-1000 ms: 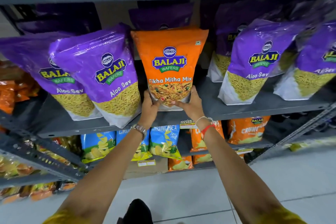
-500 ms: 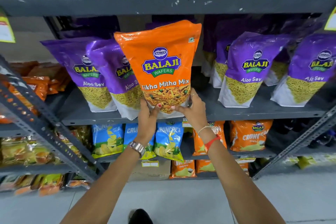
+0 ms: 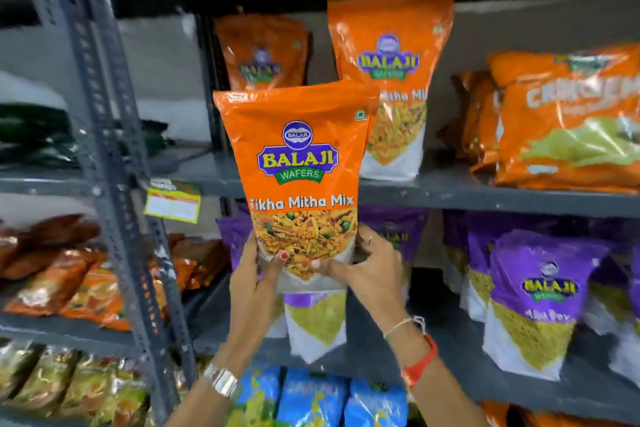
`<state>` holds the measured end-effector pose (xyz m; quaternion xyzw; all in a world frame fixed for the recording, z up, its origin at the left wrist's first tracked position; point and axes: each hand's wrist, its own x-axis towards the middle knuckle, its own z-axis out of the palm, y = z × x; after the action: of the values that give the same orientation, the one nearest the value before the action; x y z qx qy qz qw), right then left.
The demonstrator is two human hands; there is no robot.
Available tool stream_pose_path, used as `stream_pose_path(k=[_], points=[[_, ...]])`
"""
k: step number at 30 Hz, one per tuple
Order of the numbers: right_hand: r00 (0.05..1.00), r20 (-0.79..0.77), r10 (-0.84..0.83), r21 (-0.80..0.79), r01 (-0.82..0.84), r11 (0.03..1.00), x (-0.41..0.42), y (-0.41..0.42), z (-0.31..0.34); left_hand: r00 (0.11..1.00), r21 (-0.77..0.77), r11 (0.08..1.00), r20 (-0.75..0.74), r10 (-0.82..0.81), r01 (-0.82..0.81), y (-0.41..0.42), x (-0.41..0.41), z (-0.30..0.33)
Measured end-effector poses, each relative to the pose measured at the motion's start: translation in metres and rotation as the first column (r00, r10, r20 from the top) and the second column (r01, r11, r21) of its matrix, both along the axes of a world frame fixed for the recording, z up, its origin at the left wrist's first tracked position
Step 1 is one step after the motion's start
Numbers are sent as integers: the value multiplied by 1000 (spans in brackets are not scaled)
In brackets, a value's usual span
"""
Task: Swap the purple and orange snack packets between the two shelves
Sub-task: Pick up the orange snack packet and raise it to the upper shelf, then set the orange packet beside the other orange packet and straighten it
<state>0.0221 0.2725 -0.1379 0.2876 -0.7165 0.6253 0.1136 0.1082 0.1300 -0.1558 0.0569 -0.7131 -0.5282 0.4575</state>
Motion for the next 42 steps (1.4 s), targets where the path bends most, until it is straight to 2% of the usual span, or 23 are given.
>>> stream_pose_path(k=[4,9,14,20,31,36,39,42], points=[[997,-76,10,14,-9,1000,-14,-34,57,998,-23,1000,-58,-1,0,-38,-10,57],[994,-102,25,-14,-27,1000,-26,-74,112,999,-33,999,-49,8,-10,-88,-20,120],[993,-118,15,-7,-16,1000,-34,-111,147,1000,-41,999,-17,-25,24,-124,-31,156],[997,-81,-16,57,20,998,-43,-142,156,999,61,998,32,-30,28,-151,-54,160],[996,-26,-80,122,82,989,-71,-158,145,990,68,992,87,-112,106,-170,-85,150],[998,-50,-28,101,32,994,-79,-157,139,988,83,989,86,-127,120,-177,-94,145],[997,-77,-16,19,17,1000,-70,-149,129,999,40,999,40,-22,20,-181,-94,138],[984,-127,-122,-206,94,974,-50,-131,102,970,61,988,-191,150,-141,-161,-72,116]])
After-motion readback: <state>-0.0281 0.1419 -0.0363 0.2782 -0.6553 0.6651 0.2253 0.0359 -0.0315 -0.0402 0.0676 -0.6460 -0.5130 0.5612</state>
